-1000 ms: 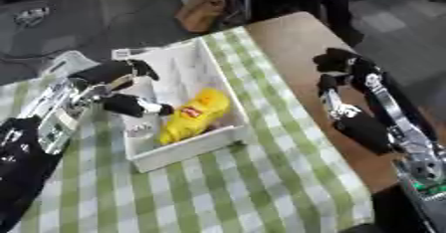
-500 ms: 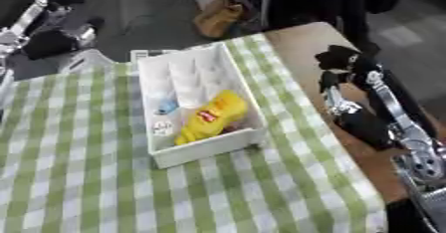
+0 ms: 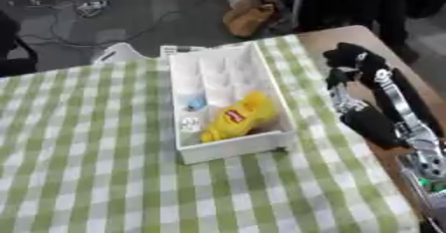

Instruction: Pick up objects on the table and place them in the box.

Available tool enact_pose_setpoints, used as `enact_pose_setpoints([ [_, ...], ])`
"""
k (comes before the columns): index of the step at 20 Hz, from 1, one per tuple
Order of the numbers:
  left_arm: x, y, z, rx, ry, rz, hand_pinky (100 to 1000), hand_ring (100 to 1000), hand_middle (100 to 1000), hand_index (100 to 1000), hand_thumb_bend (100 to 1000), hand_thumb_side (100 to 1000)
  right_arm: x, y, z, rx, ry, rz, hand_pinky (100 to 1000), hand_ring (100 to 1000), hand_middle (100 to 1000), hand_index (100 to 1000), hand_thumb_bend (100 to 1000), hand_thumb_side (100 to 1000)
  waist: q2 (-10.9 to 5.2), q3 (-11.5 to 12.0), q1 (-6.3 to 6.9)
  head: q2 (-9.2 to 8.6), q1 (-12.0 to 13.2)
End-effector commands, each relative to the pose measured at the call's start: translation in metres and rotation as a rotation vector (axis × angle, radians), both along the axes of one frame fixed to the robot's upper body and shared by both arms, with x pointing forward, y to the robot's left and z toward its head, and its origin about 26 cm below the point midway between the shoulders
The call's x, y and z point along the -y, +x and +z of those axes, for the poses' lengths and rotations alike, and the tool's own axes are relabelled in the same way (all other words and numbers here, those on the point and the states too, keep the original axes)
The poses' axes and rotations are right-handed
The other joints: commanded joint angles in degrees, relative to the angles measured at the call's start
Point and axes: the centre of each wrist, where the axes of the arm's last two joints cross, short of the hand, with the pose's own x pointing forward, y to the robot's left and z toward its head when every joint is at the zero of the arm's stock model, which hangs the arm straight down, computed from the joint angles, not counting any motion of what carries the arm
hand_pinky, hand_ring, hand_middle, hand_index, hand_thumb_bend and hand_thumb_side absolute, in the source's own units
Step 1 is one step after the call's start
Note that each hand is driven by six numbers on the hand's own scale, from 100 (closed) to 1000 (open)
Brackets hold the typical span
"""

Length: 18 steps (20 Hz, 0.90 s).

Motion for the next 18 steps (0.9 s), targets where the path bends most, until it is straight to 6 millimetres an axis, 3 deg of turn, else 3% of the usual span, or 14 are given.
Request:
enact_pose_setpoints([
  [1,-0.005,-0.015,0.001,0.046,-0.082,0.036,855,821,747,821,196,1000,0.002,-0.002,0.008,0.029,-0.002,-0.006,713,832,789,935,100,583,-1.16,0.77,-1.17,0.37,0.85],
  [6,-0.011,-0.039,-0.03,0.01,-0.231,0.103,859,819,746,818,195,1000,0.002,-0.002,0.006,0.023,0.001,-0.006,713,833,790,934,100,584,-1.51,1.9,-1.44,1.72,5.11],
  [10,-0.006,-0.062,-0.037,0.046,-0.305,0.107,858,815,742,814,195,1000,0.002,-0.002,0.005,0.02,0.002,-0.004,713,833,790,934,100,584,-1.66,1.79,-1.51,2.17,6.93],
  [18,-0.004,-0.065,-0.049,0.112,-0.448,0.087,858,811,737,810,189,1000,0.003,-0.003,0.005,0.021,0.003,-0.007,713,833,790,934,100,582,-1.65,2.33,-1.75,2.85,8.15],
])
